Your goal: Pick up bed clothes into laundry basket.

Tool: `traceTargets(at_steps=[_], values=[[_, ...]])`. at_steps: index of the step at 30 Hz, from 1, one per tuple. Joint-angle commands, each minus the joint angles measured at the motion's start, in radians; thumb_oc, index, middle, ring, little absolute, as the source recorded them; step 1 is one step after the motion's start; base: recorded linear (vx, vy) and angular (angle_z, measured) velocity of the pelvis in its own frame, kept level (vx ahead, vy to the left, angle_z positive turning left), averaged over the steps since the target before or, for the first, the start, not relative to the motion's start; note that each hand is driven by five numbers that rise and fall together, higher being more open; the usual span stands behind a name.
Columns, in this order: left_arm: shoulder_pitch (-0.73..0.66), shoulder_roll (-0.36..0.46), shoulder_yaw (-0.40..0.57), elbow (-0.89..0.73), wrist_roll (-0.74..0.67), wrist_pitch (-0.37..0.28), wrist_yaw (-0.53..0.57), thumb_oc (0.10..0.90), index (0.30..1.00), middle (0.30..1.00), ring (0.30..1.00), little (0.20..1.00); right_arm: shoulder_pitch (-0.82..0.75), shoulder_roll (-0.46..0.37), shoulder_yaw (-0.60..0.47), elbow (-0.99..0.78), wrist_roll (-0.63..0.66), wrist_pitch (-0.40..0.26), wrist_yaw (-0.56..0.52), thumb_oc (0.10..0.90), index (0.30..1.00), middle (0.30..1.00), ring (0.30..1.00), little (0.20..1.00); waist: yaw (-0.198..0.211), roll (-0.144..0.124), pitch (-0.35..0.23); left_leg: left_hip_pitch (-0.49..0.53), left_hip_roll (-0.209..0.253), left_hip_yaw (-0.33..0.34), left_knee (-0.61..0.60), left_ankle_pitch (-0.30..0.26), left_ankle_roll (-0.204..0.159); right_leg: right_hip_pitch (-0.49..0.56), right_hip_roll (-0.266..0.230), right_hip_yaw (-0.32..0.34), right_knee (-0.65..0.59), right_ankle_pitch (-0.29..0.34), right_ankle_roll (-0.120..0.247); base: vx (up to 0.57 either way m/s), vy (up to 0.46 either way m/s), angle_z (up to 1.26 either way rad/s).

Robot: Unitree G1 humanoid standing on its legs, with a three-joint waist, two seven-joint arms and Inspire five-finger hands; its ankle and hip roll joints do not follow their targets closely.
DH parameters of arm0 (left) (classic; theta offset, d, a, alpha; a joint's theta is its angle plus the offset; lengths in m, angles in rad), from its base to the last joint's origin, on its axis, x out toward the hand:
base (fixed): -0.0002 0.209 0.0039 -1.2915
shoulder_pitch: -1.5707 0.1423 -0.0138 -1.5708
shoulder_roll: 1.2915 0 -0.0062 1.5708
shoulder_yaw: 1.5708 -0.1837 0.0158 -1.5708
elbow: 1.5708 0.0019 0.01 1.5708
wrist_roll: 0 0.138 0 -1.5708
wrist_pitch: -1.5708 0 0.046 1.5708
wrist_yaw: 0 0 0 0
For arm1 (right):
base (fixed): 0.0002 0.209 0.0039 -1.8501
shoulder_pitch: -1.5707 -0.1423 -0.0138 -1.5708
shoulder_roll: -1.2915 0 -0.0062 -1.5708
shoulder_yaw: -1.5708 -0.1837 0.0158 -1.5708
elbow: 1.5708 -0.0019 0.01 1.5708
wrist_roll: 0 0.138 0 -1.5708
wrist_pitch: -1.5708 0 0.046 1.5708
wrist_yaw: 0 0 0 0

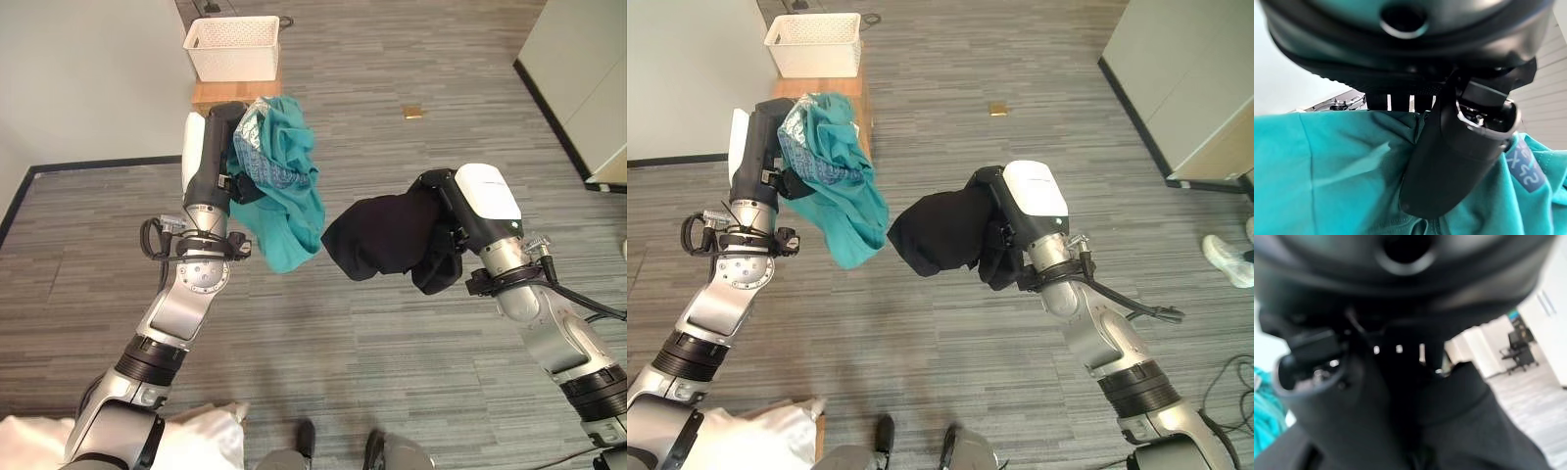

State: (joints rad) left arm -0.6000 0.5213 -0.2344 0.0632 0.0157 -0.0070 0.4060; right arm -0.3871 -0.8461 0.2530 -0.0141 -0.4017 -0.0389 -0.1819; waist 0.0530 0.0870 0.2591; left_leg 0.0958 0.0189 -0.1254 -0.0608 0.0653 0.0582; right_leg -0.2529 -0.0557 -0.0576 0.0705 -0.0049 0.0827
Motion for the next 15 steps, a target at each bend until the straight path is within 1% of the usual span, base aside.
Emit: traceTargets(at_steps=[1,2,3,4,5,6,7,8,9,10,11,15], values=[[-0.11,0.066,0.026,-0.048,0.088,-0.09,0.045,0.4,0.3,0.3,0.3,0.3,-0.094,-0.026,-0.119,-0.052,0.014,-0.043,-0.088,0.4,0.3,0.3,0.3,0.3,0.022,-0.065,-0.116,-0.04,0.008,0.058,-0.026,-0.064,-0.063,0.119,-0.108,0.061,-0.043,0.056,0.128,0.23,-0.204,1.1],[-0.128,0.078,0.022,-0.033,0.094,-0.087,0.04,0.4,0.3,0.3,0.3,0.3,-0.094,-0.033,-0.125,-0.051,0.012,-0.036,-0.084,0.4,0.3,0.3,0.3,0.3,0.022,-0.067,-0.124,-0.033,0.01,0.056,-0.026,-0.08,-0.068,0.142,-0.125,0.037,-0.081,0.06,0.137,0.22,-0.206,1.17],[-0.132,0.079,0.019,-0.029,0.094,-0.089,0.041,0.4,0.3,0.3,0.3,0.3,-0.093,-0.033,-0.128,-0.051,0.012,-0.035,-0.083,0.4,0.3,0.3,0.3,0.3,0.02,-0.068,-0.123,-0.032,0.01,0.052,-0.026,-0.08,-0.068,0.151,-0.127,0.032,-0.091,0.063,0.138,0.12,-0.17,1.32],[-0.154,0.085,0.008,0.003,0.105,-0.079,0.034,0.4,0.3,0.3,0.3,0.3,-0.088,-0.019,-0.123,-0.04,0.016,-0.032,-0.086,0.4,0.3,0.3,0.3,0.3,0.023,-0.083,-0.136,-0.018,0.019,0.054,-0.026,-0.089,-0.08,0.166,-0.151,-0.01,-0.116,0.11,0.146,0.14,-0.172,0.97],[-0.159,0.095,0.01,0.013,0.117,-0.076,0.03,0.4,0.3,0.3,0.3,0.3,-0.095,-0.02,-0.121,-0.037,0.009,-0.029,-0.084,0.4,0.3,0.3,0.3,0.3,0.025,-0.09,-0.146,-0.014,0.021,0.049,-0.026,-0.092,-0.083,0.186,-0.152,-0.026,-0.141,0.126,0.147,0.13,-0.174,0.75],[-0.159,0.095,0.01,0.013,0.117,-0.076,0.03,0.4,0.3,0.3,0.3,0.3,-0.095,-0.02,-0.12,-0.037,0.009,-0.029,-0.084,0.4,0.3,0.3,0.3,0.3,0.024,-0.09,-0.146,-0.014,0.021,0.048,-0.026,-0.092,-0.083,0.187,-0.152,-0.027,-0.141,0.126,0.147,0.16,-0.102,0.43],[-0.156,0.117,0.018,0.025,0.128,-0.075,0.036,0.4,0.3,0.3,0.3,0.3,-0.116,-0.038,-0.1,-0.04,0.002,-0.036,-0.077,0.4,0.3,0.3,0.3,0.3,0.039,-0.098,-0.167,-0.011,0.023,0.047,-0.026,-0.095,-0.088,0.207,-0.149,-0.04,-0.152,0.127,0.146,0.1,-0.056,0.58],[-0.154,0.118,0.02,0.025,0.127,-0.075,0.037,0.4,0.3,0.3,0.3,0.3,-0.119,-0.038,-0.097,-0.038,0.002,-0.036,-0.078,0.4,0.3,0.3,0.3,0.3,0.037,-0.097,-0.168,-0.011,0.023,0.046,-0.026,-0.095,-0.088,0.207,-0.149,-0.041,-0.152,0.126,0.146,0.17,-0.091,0.39],[-0.15,0.137,0.031,0.031,0.14,-0.074,0.04,0.4,0.3,0.3,0.3,0.3,-0.143,-0.064,-0.072,-0.041,-0.007,-0.042,-0.065,0.4,0.3,0.3,0.3,0.3,0.049,-0.101,-0.184,-0.01,0.028,0.042,-0.026,-0.093,-0.096,0.232,-0.147,-0.059,-0.158,0.121,0.146,0.06,-0.037,0.07],[-0.149,0.137,0.032,0.03,0.141,-0.074,0.04,0.4,0.3,0.3,0.3,0.3,-0.144,-0.064,-0.07,-0.04,-0.007,-0.042,-0.065,0.4,0.3,0.3,0.3,0.3,0.047,-0.1,-0.184,-0.01,0.028,0.041,-0.026,-0.094,-0.096,0.233,-0.147,-0.06,-0.158,0.12,0.146,0.1,-0.053,0.01],[-0.141,0.156,0.04,0.04,0.159,-0.069,0.041,0.4,0.3,0.3,0.3,0.3,-0.164,-0.096,-0.043,-0.04,-0.021,-0.046,-0.044,0.4,0.3,0.3,0.3,0.3,0.061,-0.102,-0.197,-0.011,0.03,0.03,-0.026,-0.092,-0.102,0.254,-0.145,-0.078,-0.158,0.111,0.145,0.06,-0.024,0.08],[-0.17,0.184,0.028,0.106,0.186,-0.053,0.057,0.4,0.3,0.3,0.3,0.3,-0.224,-0.153,0.011,-0.017,-0.043,-0.047,-0.034,0.4,0.3,0.3,0.3,0.3,0.068,-0.101,-0.214,-0.013,0.032,0.008,-0.026,-0.091,-0.111,0.281,-0.143,-0.102,-0.158,0.093,0.142,0.05,-0.012,0.12]])
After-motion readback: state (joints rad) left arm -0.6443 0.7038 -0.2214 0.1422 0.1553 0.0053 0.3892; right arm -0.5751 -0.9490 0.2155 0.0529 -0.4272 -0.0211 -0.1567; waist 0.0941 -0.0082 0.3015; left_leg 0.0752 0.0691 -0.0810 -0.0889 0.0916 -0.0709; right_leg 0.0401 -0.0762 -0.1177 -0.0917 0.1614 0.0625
